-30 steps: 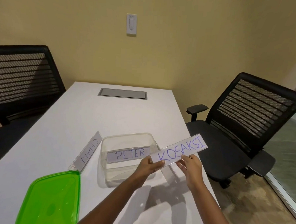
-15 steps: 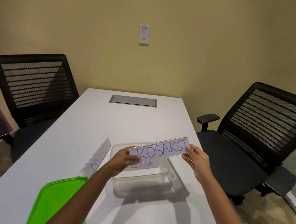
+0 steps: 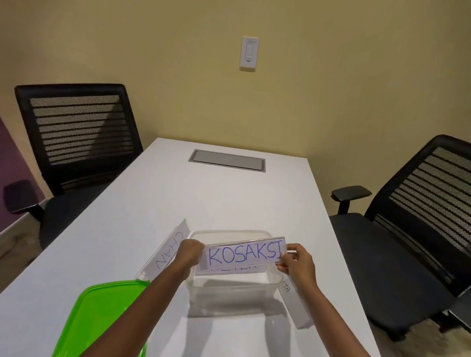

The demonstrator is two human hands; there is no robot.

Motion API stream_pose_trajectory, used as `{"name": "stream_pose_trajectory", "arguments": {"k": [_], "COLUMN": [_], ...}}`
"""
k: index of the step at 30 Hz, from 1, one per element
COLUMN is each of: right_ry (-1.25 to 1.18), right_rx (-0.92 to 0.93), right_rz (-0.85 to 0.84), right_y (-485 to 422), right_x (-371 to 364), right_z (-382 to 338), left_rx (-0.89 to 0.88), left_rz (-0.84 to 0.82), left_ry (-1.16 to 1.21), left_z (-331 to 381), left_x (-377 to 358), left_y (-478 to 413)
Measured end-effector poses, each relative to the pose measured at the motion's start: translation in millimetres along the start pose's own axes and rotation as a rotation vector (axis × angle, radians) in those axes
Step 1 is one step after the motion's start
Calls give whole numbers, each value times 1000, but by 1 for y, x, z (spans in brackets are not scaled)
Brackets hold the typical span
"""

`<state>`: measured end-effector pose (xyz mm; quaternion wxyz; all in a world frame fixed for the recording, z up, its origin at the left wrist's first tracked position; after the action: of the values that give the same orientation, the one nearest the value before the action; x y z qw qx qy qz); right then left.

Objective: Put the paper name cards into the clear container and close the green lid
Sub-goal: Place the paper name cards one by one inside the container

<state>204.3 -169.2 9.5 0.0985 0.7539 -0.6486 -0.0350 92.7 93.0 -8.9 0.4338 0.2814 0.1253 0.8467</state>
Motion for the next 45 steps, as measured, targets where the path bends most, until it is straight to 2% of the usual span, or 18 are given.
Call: {"name": "stream_pose_trajectory", "arguments": {"k": [5,13,18,26,31,45], "right_ry": [407,591,714,809,895,948], "right_rx": [-99,-164,-175,-262,-229,-140], "right_rz": [-70,-153,-211,-283,-287,-271], "right_y": [-9,-19,-21,-22,-22,-9], "right_x": [-13,-37,-53,-69,-72,-83], "right_z": [11,18,26,52,55,65], "left_rx": [-43,11,58,123,119,75], "left_rz": [65,45,-33,-124,-136,-85], "left_ry": [-198,-478,-665,-736,-780,-799], "left_z": [2,-9,-19,-38,-40,-41], "left_x": [0,-20,-33,-44,-45,-31], "left_y": [-6,-9,-11,-13,-15,-21]}}
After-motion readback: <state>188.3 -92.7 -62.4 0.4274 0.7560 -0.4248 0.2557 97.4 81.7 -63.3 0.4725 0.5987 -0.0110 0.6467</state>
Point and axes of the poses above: each hand's wrist, its own y-axis away from the middle knuckle, its own x-axis out of the back of the hand, z = x × y, the point moved 9 cm from there along -y, towards the middle knuckle, and after that the axes turned 12 degrees about -y, right-handed, at the moved point
